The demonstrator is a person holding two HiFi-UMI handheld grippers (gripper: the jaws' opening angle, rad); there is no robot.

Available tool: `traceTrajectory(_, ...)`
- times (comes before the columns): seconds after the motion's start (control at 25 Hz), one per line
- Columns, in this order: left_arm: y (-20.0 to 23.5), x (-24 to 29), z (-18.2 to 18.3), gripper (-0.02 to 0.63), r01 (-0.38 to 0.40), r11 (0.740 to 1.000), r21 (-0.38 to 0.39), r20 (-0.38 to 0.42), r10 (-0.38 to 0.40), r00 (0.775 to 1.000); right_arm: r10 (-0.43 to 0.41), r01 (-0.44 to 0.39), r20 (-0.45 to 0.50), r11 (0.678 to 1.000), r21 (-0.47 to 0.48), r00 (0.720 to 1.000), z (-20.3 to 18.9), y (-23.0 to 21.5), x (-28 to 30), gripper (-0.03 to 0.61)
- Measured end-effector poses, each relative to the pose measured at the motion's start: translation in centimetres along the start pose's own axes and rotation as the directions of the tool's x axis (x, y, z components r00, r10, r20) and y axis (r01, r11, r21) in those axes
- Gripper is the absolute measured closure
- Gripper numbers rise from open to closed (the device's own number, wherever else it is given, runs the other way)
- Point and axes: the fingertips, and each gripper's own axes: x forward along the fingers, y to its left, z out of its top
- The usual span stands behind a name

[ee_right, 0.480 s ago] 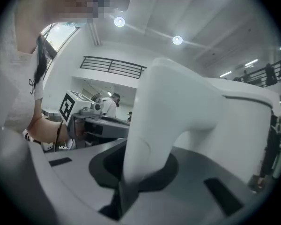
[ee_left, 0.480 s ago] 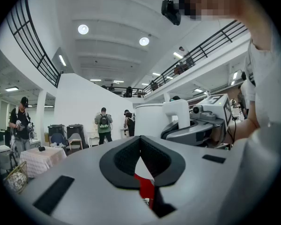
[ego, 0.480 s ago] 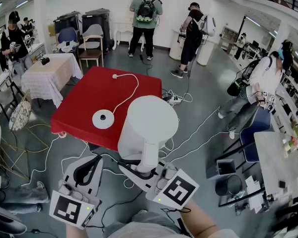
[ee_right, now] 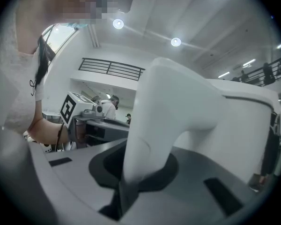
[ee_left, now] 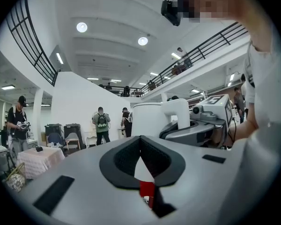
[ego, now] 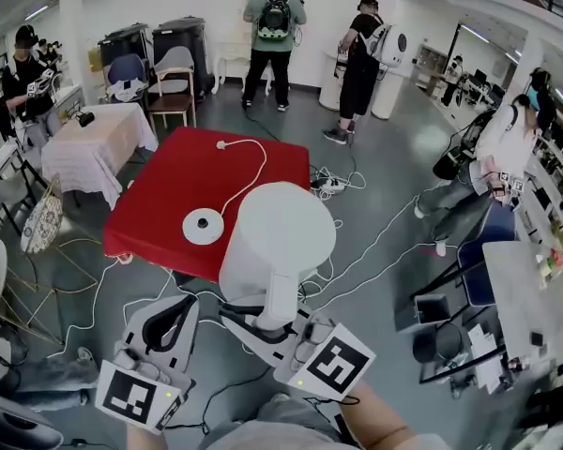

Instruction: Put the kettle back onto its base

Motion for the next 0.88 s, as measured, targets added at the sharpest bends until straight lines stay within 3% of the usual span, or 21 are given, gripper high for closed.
traceTrajectory(0.36, 0.0, 0.6, -0.6, 0.603, -0.003, 1.0, -0.02, 0.001, 0.003, 1.0, 0.019, -0.019, -0.007, 1.0, -0.003, 1.0, -0.4, -0.5, 0.0, 0.549)
traceTrajectory(0.88, 2.6, 2.0, -2.0, 0.603, -0.119, 0.992, -0.036, -0.005, 0.119, 0.993, 0.148, -0.153, -0.059, 0.983, -0.104, 0.987, -2.7, -1.1, 2.2, 0.549)
